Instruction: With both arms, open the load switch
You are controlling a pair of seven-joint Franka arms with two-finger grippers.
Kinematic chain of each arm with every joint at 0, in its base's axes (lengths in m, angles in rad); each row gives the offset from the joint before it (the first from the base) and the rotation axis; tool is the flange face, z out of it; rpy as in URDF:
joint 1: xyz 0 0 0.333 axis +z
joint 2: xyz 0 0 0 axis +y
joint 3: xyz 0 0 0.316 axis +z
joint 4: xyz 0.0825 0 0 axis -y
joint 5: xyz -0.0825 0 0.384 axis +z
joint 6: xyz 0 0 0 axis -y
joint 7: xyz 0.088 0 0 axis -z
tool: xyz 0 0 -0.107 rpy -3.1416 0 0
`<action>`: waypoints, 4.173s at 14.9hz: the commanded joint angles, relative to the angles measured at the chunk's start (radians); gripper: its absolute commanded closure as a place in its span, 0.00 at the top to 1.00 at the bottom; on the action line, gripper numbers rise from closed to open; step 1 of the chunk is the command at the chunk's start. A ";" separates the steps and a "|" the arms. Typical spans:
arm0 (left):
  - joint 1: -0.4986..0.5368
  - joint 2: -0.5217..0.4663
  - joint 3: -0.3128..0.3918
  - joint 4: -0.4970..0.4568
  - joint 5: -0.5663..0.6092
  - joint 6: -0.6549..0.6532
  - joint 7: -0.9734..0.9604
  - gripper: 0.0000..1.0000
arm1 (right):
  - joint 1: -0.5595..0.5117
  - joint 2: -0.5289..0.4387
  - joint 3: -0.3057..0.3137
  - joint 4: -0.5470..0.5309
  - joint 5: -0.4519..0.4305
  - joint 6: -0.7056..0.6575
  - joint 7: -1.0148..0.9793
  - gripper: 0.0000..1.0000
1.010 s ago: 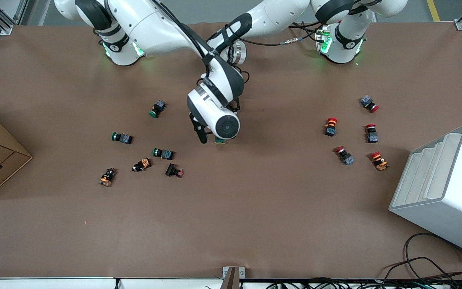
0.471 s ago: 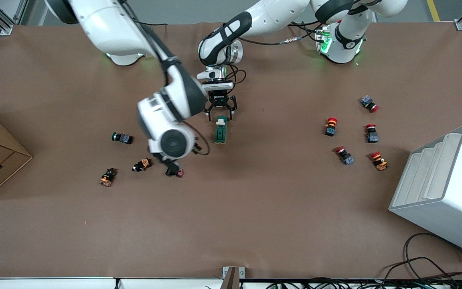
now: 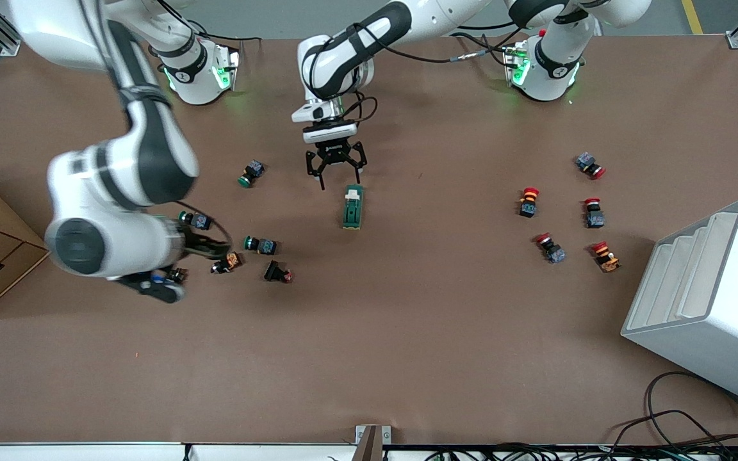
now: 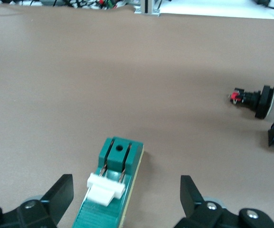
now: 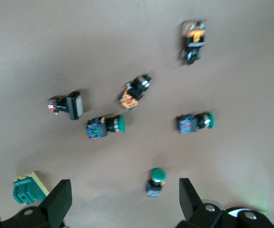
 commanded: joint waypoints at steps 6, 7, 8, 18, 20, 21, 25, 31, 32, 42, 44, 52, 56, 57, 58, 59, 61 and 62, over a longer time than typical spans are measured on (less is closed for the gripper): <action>0.105 -0.134 -0.006 0.175 -0.388 -0.009 0.442 0.99 | -0.235 -0.161 0.026 -0.039 -0.119 -0.036 -0.484 1.00; 0.130 -0.169 -0.006 0.176 -0.445 -0.009 0.516 1.00 | -0.254 -0.176 0.025 -0.039 -0.121 -0.042 -0.530 1.00; 0.165 -0.203 -0.006 0.181 -0.505 -0.009 0.592 0.99 | -0.274 -0.190 0.025 -0.037 -0.122 -0.048 -0.568 1.00; 0.424 -0.335 -0.009 0.320 -0.904 -0.154 1.195 1.00 | -0.303 -0.196 0.020 0.038 -0.167 -0.124 -0.595 1.00; 0.508 -0.384 -0.009 0.320 -0.979 -0.203 1.343 1.00 | -0.305 -0.192 0.023 0.038 -0.140 -0.125 -0.587 1.00; 0.559 -0.410 -0.007 0.320 -1.028 -0.216 1.392 1.00 | -0.302 -0.196 0.023 0.036 -0.117 -0.125 -0.579 1.00; 0.703 -0.464 -0.009 0.320 -1.122 -0.274 1.604 1.00 | -0.290 -0.240 0.037 0.021 -0.107 -0.160 -0.582 1.00; 0.844 -0.531 -0.001 0.317 -1.135 -0.361 1.775 1.00 | -0.286 -0.352 0.030 -0.086 -0.109 -0.135 -0.582 1.00; 0.875 -0.535 -0.001 0.317 -1.136 -0.361 1.806 1.00 | -0.277 -0.377 0.027 -0.112 -0.107 -0.107 -0.581 1.00; 1.001 -0.570 -0.001 0.314 -1.138 -0.400 1.838 1.00 | -0.233 -0.457 -0.004 -0.189 -0.118 -0.099 -0.492 1.00; 1.001 -0.573 0.005 0.313 -1.139 -0.417 1.918 1.00 | -0.237 -0.510 -0.003 -0.236 -0.118 -0.078 -0.496 1.00; 0.831 -0.711 0.424 0.200 -1.366 -0.418 2.024 1.00 | -0.263 -0.673 0.017 -0.364 -0.121 -0.072 -0.506 1.00; 0.835 -0.827 0.424 0.050 -1.362 -0.395 2.125 1.00 | -0.262 -0.722 0.016 -0.441 -0.118 -0.024 -0.504 1.00; 0.835 -0.869 0.424 -0.001 -1.362 -0.363 2.125 1.00 | -0.262 -0.722 0.016 -0.441 -0.115 -0.027 -0.504 1.00; 0.837 -0.895 0.422 -0.038 -1.362 -0.352 2.125 1.00 | -0.260 -0.722 0.016 -0.439 -0.112 -0.027 -0.504 1.00; 0.839 -0.906 0.416 -0.049 -1.362 -0.358 2.124 1.00 | -0.259 -0.722 0.016 -0.438 -0.110 -0.027 -0.504 1.00; 0.839 -0.910 0.413 -0.049 -1.360 -0.364 2.124 1.00 | -0.259 -0.721 0.016 -0.431 -0.107 -0.030 -0.503 1.00; 0.839 -0.918 0.413 -0.054 -1.360 -0.366 2.125 1.00 | -0.259 -0.721 0.016 -0.427 -0.106 -0.036 -0.500 1.00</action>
